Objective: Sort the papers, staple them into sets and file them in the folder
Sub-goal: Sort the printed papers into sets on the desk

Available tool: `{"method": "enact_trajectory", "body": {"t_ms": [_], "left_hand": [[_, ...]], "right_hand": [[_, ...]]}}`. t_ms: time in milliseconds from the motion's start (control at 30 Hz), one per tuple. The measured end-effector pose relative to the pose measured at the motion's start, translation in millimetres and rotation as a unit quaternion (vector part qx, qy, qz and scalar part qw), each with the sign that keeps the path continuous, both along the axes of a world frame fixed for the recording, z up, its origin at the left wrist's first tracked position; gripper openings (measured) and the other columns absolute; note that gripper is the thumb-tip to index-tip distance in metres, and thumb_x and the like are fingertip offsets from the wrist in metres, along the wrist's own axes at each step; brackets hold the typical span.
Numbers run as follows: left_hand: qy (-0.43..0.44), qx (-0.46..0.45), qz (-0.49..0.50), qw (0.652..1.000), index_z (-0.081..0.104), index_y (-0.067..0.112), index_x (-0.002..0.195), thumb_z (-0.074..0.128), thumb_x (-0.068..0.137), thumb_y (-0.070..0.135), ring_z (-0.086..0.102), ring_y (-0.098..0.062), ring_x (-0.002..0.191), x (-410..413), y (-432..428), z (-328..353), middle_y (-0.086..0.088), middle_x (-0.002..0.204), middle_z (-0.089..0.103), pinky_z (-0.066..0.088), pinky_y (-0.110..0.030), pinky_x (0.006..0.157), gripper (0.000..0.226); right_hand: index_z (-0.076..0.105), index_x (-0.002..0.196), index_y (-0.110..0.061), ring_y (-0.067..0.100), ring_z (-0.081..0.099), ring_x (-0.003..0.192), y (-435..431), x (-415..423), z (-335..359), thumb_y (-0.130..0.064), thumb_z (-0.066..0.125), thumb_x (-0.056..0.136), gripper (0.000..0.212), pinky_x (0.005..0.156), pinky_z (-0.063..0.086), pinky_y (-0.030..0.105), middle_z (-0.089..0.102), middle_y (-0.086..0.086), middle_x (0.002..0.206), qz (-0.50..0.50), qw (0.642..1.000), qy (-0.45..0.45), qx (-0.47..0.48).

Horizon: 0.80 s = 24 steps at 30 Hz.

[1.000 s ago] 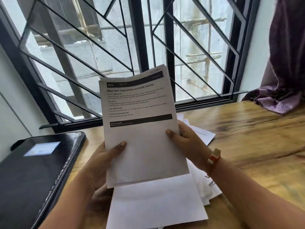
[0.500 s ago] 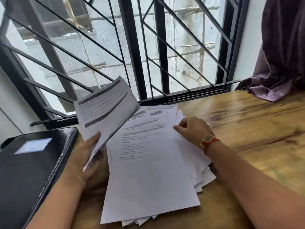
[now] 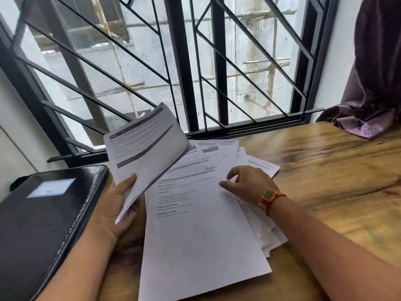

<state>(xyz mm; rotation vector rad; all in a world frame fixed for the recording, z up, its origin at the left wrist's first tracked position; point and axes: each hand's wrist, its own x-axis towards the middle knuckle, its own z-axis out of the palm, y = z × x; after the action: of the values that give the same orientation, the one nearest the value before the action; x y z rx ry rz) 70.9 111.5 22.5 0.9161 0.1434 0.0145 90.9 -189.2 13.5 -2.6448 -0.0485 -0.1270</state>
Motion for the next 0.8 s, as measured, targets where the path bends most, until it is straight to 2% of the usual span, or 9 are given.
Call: {"method": "enact_trajectory", "body": {"t_ms": [133, 267, 467, 600, 633, 700, 733, 800], "left_hand": [[0.000, 0.006, -0.004, 1.000, 0.044, 0.004, 0.147, 0.048, 0.100, 0.008, 0.073, -0.016, 0.065, 0, 0, -2, -0.009, 0.092, 0.074, 0.053, -0.020, 0.041, 0.047], [0.001, 0.023, -0.012, 1.000, 0.051, 0.009, 0.134, 0.045, 0.103, 0.009, 0.070, -0.012, 0.056, 0, -1, -2, -0.005, 0.078, 0.075, 0.050, -0.017, 0.039, 0.031], [0.007, 0.023, 0.008, 1.000, 0.045, 0.005, 0.148, 0.047, 0.102, 0.010, 0.074, -0.016, 0.068, 3, 7, -4, -0.008, 0.093, 0.075, 0.055, -0.020, 0.046, 0.046], [0.006, 0.022, -0.006, 1.000, 0.051, 0.007, 0.141, 0.046, 0.103, 0.010, 0.075, -0.018, 0.070, 3, 6, -4, -0.009, 0.094, 0.076, 0.056, -0.022, 0.047, 0.039], [0.005, 0.028, -0.005, 1.000, 0.053, 0.008, 0.139, 0.047, 0.102, 0.010, 0.076, -0.020, 0.074, 3, 7, -4, -0.010, 0.097, 0.076, 0.058, -0.025, 0.051, 0.037], [-0.002, 0.043, -0.004, 0.999, 0.053, 0.008, 0.140, 0.051, 0.099, 0.010, 0.074, -0.029, 0.098, 3, 9, -4, -0.016, 0.119, 0.071, 0.062, -0.037, 0.068, 0.041], [-0.003, 0.048, -0.006, 0.999, 0.052, 0.009, 0.142, 0.055, 0.097, 0.012, 0.069, -0.034, 0.110, 3, 11, -3, -0.018, 0.130, 0.065, 0.061, -0.043, 0.078, 0.045], [-0.009, 0.051, -0.014, 0.999, 0.050, 0.012, 0.144, 0.059, 0.094, 0.014, 0.062, -0.037, 0.121, 3, 11, -2, -0.019, 0.138, 0.059, 0.058, -0.048, 0.087, 0.051]], "right_hand": [[0.069, 0.113, -0.035, 0.020, 0.062, 0.102, 5, 0, -1, -0.053, 0.055, 0.093, 0.030, 0.089, 0.052, 0.033, 0.065, 0.004, 0.114, 0.034, 0.999, -0.003, -0.009], [0.064, 0.124, -0.043, 0.029, 0.053, 0.113, 9, -1, -1, -0.047, 0.048, 0.099, 0.030, 0.098, 0.048, 0.039, 0.053, 0.006, 0.117, 0.057, 0.998, 0.025, -0.029], [0.051, 0.134, -0.053, 0.027, 0.042, 0.122, 9, -6, 4, -0.048, 0.050, 0.098, 0.036, 0.104, 0.041, 0.044, 0.044, 0.003, 0.128, 0.085, 0.992, 0.067, -0.068], [0.045, 0.137, -0.056, 0.027, 0.038, 0.124, 11, -6, 5, -0.049, 0.050, 0.097, 0.040, 0.105, 0.040, 0.046, 0.041, 0.002, 0.133, 0.096, 0.989, 0.075, -0.087], [0.043, 0.139, -0.055, 0.027, 0.038, 0.125, 11, -6, 4, -0.048, 0.049, 0.098, 0.042, 0.105, 0.040, 0.047, 0.041, 0.002, 0.134, 0.096, 0.988, 0.075, -0.090], [0.038, 0.144, -0.049, 0.028, 0.036, 0.128, 11, -6, 3, -0.048, 0.048, 0.098, 0.047, 0.106, 0.039, 0.048, 0.039, 0.003, 0.138, 0.087, 0.989, 0.072, -0.097], [0.038, 0.145, -0.045, 0.029, 0.035, 0.129, 11, -6, 2, -0.050, 0.049, 0.097, 0.050, 0.106, 0.039, 0.048, 0.039, 0.004, 0.140, 0.079, 0.989, 0.070, -0.099], [0.040, 0.145, -0.043, 0.029, 0.035, 0.130, 11, -6, 2, -0.056, 0.051, 0.094, 0.053, 0.106, 0.040, 0.047, 0.039, 0.005, 0.140, 0.071, 0.990, 0.072, -0.102]]}}
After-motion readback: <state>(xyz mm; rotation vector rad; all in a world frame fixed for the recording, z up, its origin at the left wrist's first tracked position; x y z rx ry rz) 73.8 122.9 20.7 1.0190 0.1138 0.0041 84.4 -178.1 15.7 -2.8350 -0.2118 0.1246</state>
